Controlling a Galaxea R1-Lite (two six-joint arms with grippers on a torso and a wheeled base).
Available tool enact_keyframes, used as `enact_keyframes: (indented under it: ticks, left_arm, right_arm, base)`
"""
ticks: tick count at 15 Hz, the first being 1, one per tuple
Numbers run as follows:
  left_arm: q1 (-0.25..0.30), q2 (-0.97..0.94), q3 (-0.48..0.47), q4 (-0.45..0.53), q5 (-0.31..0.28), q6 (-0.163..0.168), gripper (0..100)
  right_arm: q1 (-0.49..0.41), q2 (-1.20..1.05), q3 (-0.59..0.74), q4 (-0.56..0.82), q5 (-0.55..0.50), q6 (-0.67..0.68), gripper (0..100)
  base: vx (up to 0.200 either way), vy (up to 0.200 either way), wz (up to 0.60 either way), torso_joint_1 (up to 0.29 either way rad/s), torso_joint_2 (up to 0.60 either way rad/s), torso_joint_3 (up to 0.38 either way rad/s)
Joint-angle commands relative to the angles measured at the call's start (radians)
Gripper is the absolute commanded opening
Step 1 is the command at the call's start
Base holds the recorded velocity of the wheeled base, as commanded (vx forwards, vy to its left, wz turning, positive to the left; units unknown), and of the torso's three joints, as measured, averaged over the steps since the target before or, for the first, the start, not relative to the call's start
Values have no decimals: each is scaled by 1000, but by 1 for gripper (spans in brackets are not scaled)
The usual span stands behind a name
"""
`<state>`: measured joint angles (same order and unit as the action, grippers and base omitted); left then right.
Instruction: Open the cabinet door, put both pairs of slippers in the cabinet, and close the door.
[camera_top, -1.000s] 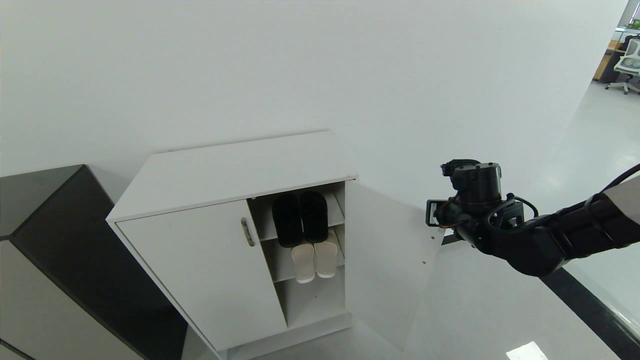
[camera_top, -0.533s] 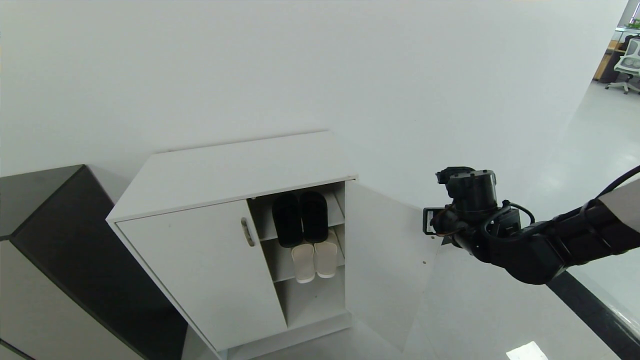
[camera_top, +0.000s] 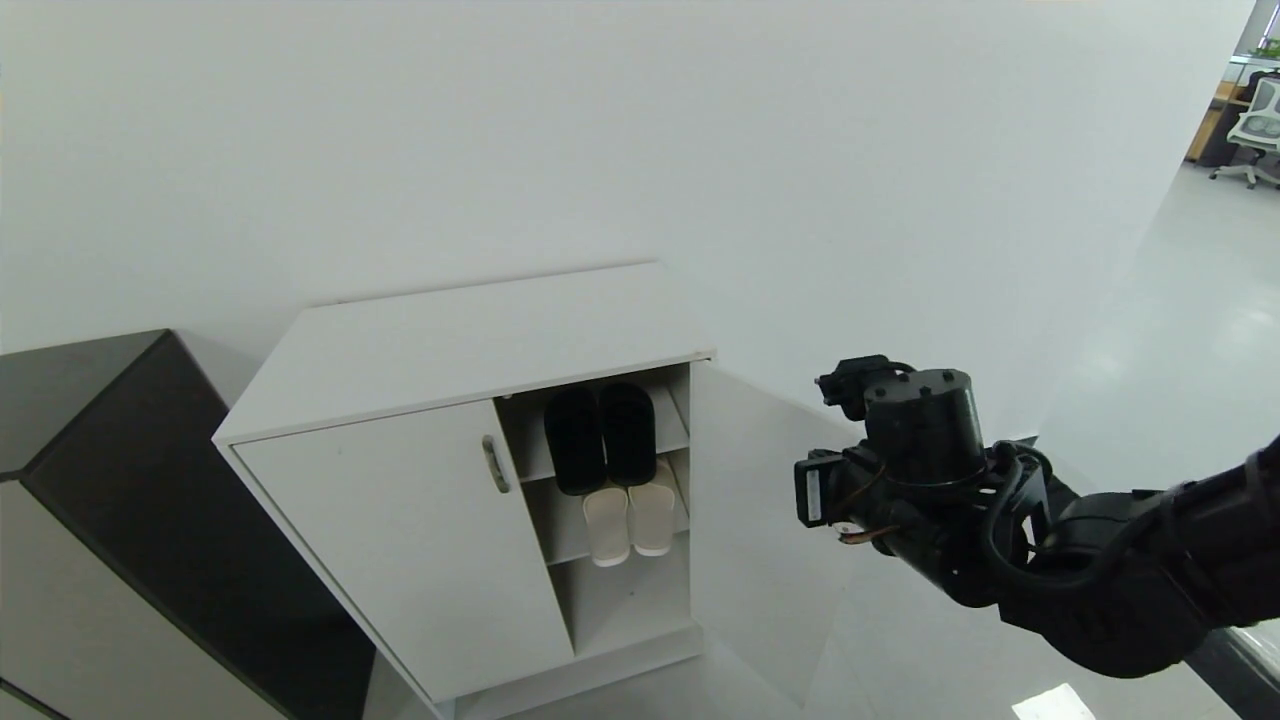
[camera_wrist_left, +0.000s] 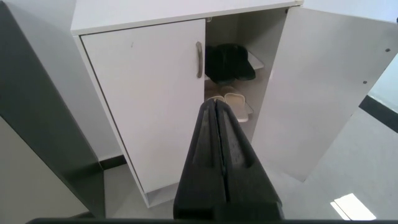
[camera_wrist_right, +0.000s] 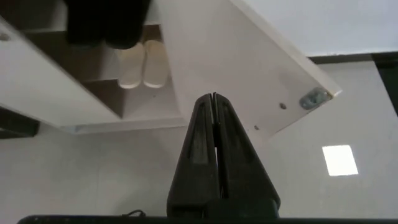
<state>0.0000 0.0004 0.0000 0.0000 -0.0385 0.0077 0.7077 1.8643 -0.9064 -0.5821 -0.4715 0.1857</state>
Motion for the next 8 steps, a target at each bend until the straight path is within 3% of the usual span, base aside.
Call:
enact_keyframes:
  ticks: [1,5,8]
  left_arm:
    - [0,0,0,0,0,0,0]
    - [0,1,0,0,-1,2,0]
    - [0,1,0,0,-1,2,0]
  right_arm:
    - [-56,-19,-20,-1,-1,0,0]
    - [-211,67,-106,-33,16,1,0]
    - [-237,135,-143,-59,24,3,0]
  base:
    - [0,0,0,0,0,0]
    - [0,0,0,0,0,0]
    - [0,0,0,0,0,0]
